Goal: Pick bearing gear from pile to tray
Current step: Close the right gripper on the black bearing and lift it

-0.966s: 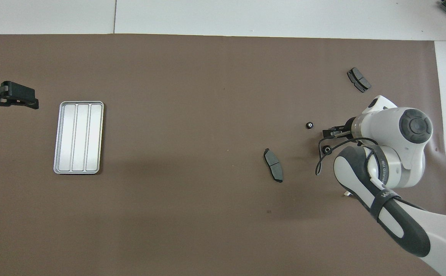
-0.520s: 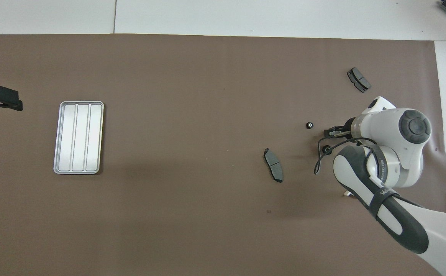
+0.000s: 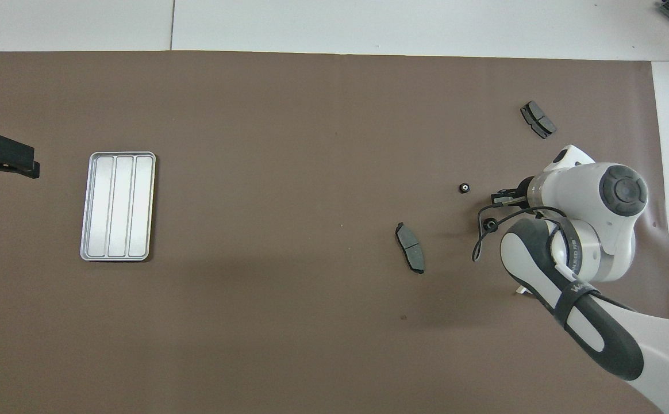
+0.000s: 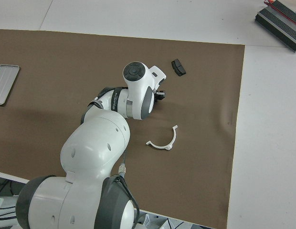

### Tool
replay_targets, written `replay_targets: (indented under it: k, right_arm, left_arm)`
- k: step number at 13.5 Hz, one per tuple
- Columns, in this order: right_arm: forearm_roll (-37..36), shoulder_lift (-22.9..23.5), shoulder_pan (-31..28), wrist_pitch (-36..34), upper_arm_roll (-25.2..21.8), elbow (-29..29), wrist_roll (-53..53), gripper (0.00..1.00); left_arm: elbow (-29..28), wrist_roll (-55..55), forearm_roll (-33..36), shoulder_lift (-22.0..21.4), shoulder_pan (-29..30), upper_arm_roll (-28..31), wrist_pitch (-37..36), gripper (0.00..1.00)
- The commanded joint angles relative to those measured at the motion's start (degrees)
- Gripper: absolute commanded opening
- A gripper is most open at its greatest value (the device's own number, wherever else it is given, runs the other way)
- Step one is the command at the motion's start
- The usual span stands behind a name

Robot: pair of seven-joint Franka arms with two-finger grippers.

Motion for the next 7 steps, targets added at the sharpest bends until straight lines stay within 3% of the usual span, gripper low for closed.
replay_targets:
  k: [1,4,7]
  right_arm:
    - [3.71,0.27,0.06,0.66,0.43,-0.59,-1.64,0.0]
    - [3.89,-0.17,0.24,0.05,0.43,-0.15,-1.46,0.0]
    - [3.98,-2.89,0.32,-8.09,1.83,3.79,2.56,0.0]
  left_arm:
    - [1.23,0.69,0.48,0.33,-0.71,0.12,-0.84,1.0]
    - [-1.93,0.69,0.22,-1.08,-0.89,0.12,1.54,1.0]
    - [-6.14,0.87,0.22,-2.83,-0.89,0.12,4.26,1.0]
